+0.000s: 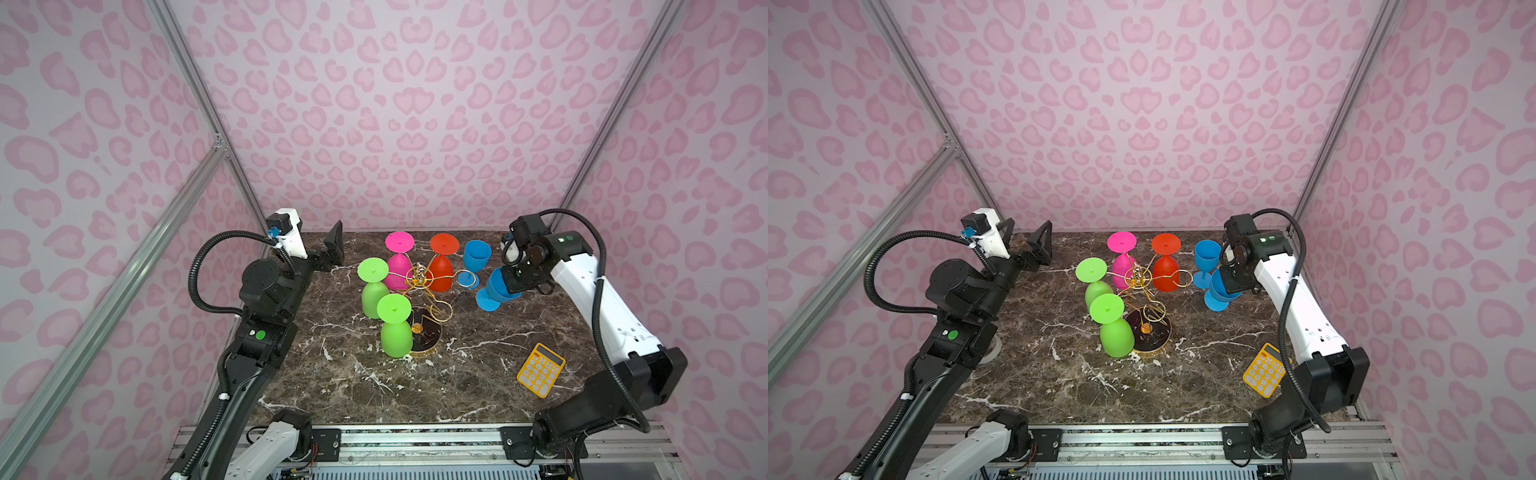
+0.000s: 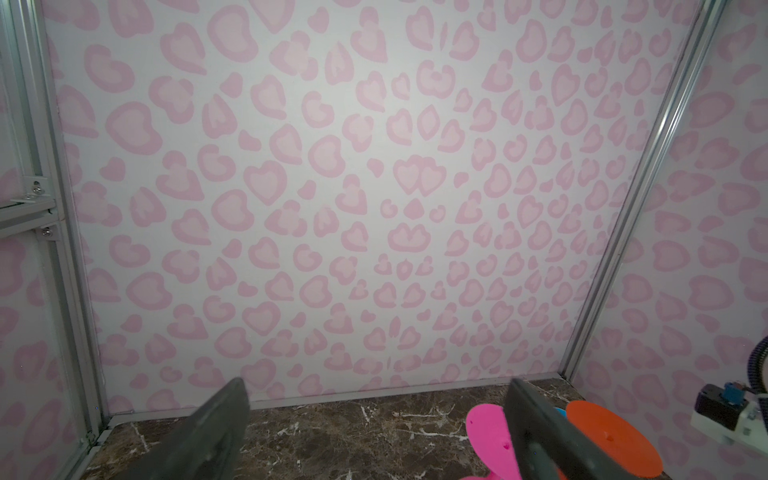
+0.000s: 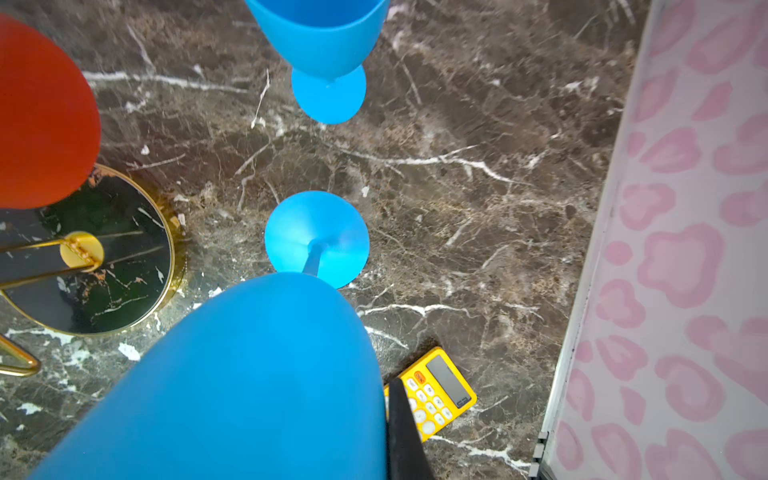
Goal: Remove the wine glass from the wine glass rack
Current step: 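Lower the light blue glass upright beside the blue cup with the right gripper, then open the right gripper and lift it away from the placed glass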
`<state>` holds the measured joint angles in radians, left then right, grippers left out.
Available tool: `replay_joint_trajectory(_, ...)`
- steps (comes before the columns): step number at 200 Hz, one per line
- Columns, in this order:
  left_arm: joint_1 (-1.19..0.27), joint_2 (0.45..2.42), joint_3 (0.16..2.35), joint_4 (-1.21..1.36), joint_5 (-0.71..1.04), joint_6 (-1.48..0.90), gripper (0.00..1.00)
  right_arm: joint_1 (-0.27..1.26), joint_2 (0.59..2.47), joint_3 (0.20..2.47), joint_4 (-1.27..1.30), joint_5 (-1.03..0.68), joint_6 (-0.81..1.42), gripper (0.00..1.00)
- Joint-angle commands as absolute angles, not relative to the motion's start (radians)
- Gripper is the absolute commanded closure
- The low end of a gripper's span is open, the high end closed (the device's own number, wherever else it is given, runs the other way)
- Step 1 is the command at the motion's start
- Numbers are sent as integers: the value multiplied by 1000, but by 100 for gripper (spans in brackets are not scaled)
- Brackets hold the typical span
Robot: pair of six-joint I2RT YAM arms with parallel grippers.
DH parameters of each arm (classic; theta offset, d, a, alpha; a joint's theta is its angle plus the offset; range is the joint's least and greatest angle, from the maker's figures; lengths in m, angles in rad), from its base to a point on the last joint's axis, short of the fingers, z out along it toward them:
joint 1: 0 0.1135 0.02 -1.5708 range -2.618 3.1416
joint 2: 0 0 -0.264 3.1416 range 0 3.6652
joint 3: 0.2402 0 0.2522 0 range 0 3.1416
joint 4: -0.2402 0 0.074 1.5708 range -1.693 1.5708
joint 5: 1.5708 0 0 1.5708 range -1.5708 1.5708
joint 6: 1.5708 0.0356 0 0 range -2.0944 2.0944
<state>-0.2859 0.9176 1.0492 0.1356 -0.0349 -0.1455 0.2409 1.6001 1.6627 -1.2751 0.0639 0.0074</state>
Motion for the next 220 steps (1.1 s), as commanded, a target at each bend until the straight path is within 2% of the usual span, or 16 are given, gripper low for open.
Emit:
replay_joint_trajectory(1, -282, 907, 1051, 144, -50, -127, 3, 270, 1667, 1688, -1305, 97, 9, 100)
replay_joint_trajectory(83, -281, 904, 1055, 129, -53, -118, 3, 314, 1873, 1797, -1264, 82, 2, 100)
replay_joint_trajectory(170, -280, 907, 1057, 124, -53, -116, 3, 318, 1953, 1802, -1236, 82, 0, 100)
replay_joint_trajectory(189, -279, 910, 1054, 124, -54, -115, 3, 318, 1954, 1809, -1238, 77, 0, 89)
replay_joint_trajectory(220, -279, 915, 1054, 124, -55, -116, 3, 317, 1930, 1827, -1242, 63, 0, 76)
